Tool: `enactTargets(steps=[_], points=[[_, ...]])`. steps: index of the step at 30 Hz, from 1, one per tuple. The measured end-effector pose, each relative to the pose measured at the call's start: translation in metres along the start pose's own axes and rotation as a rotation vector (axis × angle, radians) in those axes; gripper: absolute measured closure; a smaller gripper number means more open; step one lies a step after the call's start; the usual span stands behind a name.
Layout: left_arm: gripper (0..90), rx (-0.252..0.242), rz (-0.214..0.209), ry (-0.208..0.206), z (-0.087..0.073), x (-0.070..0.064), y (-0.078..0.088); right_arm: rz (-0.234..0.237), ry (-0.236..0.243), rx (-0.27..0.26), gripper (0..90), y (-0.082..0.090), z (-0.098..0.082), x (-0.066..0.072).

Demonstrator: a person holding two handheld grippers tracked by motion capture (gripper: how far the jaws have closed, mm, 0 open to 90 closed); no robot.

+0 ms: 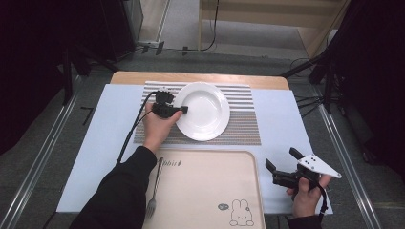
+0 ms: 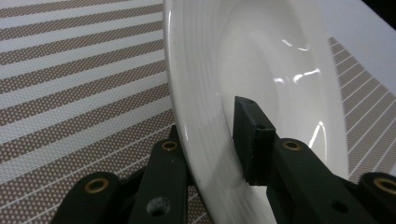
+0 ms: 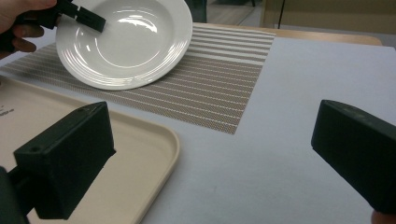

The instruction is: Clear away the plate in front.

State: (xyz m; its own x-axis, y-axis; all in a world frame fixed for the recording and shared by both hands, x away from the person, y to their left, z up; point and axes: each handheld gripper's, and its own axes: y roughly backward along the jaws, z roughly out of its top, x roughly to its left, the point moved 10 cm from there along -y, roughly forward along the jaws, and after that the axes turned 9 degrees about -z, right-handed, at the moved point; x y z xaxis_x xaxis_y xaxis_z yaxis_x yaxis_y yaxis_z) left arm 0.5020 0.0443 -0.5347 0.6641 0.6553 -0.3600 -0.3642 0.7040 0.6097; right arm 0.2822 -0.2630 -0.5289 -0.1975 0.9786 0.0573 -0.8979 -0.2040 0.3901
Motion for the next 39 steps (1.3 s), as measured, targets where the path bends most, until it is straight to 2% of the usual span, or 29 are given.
enactTargets(steps=[8,12,17,19,26,33,39], points=[[75.3,-0.029,-0.009,0.035,-0.001,0.0,0.001,-0.001,0.0,0.001,0.0,0.0,0.0,0.001],[78.3,-0.053,-0.043,0.112,-0.001,0.001,0.001,-0.001,0.0,0.001,0.0,0.0,0.0,0.0],[81.4,-0.094,-0.082,0.15,0.003,-0.003,0.006,0.001,-0.003,0.0,0.0,0.0,0.0,0.0],[81.9,-0.099,-0.073,0.123,0.006,-0.006,0.008,0.001,-0.003,0.0,0.0,0.0,0.0,0.0],[82.0,-0.111,-0.045,0.091,0.009,-0.011,0.014,0.0,-0.001,0.001,0.0,0.0,0.0,0.0],[81.9,-0.155,-0.093,0.111,0.015,-0.012,0.025,0.0,-0.004,0.0,0.0,-0.001,0.0,0.0],[81.8,-0.172,-0.119,0.091,0.02,-0.018,0.035,0.0,-0.001,0.001,0.0,-0.001,0.0,0.0]])
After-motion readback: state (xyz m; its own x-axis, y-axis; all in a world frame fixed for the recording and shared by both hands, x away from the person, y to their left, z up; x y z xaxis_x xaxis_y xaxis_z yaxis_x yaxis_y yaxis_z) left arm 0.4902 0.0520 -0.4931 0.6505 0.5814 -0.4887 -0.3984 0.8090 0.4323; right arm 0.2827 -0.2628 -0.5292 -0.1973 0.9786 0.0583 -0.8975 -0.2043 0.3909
